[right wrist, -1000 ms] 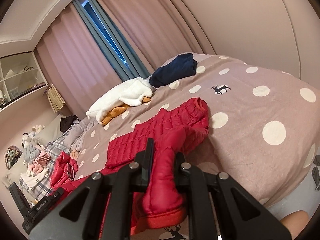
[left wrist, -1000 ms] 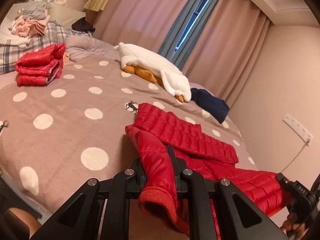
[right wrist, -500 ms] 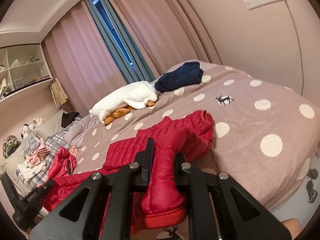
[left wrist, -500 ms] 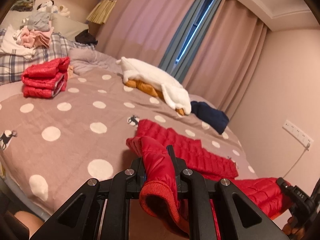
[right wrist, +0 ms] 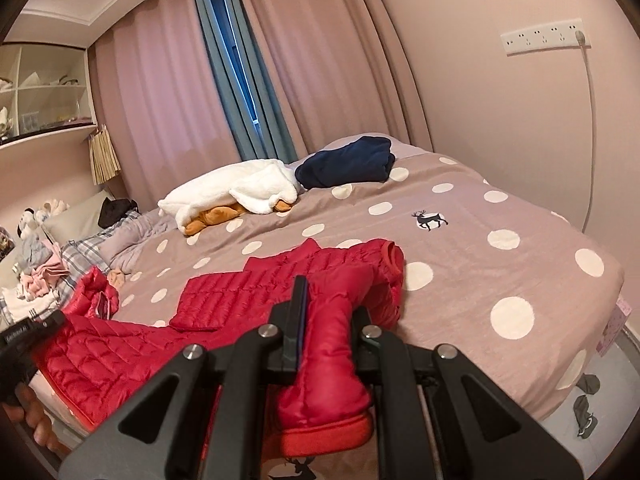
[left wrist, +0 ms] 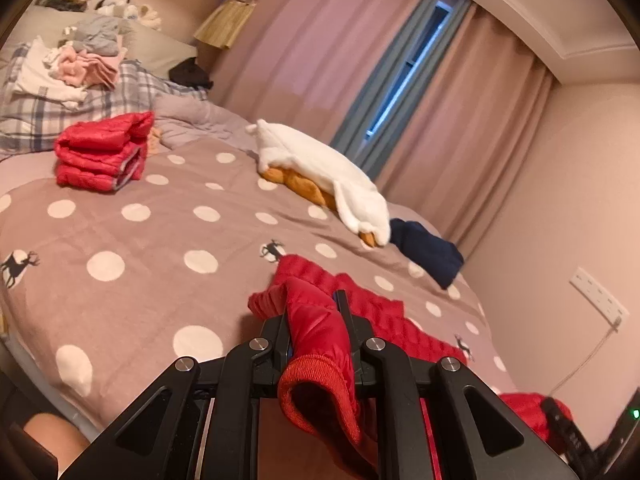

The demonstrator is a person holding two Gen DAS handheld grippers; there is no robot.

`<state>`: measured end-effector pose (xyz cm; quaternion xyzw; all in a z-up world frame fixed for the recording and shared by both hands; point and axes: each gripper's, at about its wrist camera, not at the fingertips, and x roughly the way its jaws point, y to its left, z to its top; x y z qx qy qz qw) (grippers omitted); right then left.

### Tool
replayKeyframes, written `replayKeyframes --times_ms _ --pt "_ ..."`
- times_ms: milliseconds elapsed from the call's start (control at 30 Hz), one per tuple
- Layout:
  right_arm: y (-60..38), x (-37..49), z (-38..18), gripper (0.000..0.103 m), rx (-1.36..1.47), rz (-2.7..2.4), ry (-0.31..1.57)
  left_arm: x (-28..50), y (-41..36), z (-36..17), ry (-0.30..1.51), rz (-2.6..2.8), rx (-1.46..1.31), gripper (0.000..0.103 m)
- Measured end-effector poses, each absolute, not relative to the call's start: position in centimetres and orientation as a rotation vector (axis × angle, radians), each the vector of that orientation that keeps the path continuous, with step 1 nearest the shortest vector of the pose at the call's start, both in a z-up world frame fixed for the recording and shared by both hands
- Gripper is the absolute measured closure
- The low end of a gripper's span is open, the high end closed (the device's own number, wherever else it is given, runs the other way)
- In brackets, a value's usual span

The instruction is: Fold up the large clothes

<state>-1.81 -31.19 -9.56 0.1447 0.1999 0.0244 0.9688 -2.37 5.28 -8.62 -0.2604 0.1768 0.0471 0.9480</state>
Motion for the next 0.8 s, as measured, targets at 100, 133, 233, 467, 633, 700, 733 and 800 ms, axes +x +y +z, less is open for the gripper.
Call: replayKeyframes --times_ms 100,133,233,467,633,700,733,800 --pt "-31.1 -1.8 -9.6 0.092 0.278 0.049 0.405 -2.1 5.4 -8.5 0.362 0.108 -0.556 0.090" --pt "-31.1 -1.8 -9.7 0.092 0.268 0.044 0.406 -2.1 5.5 -8.5 0.361 0.110 -0.564 0.090" --pt "-31.0 -2.0 -9.7 0.092 0.252 0.032 0.406 -2.6 5.5 -8.2 0.347 0.137 -0.556 0.090" --pt "-30.9 -2.6 -9.2 0.092 0.239 0.024 0.382 -3.6 5.3 -7.7 0.322 0.153 -0.555 0.090" --pt "-30.8 -2.3 -9.0 0.092 0.236 0.030 0.380 -4.4 5.5 -7.6 0.292 0.170 -0.569 0.090" --pt "-30.7 -2.2 -9.0 0.092 0.233 0.028 0.382 -4.3 5.6 -7.5 0.291 0.168 -0.574 0.090" --pt "-30.7 -2.3 -9.1 0.092 0.234 0.028 0.383 -4.3 5.6 -7.4 0.292 0.168 -0.575 0.090" --pt "-30.7 -2.2 -9.0 0.092 0.234 0.028 0.383 -4.4 5.4 -7.3 0.287 0.176 -0.561 0.090"
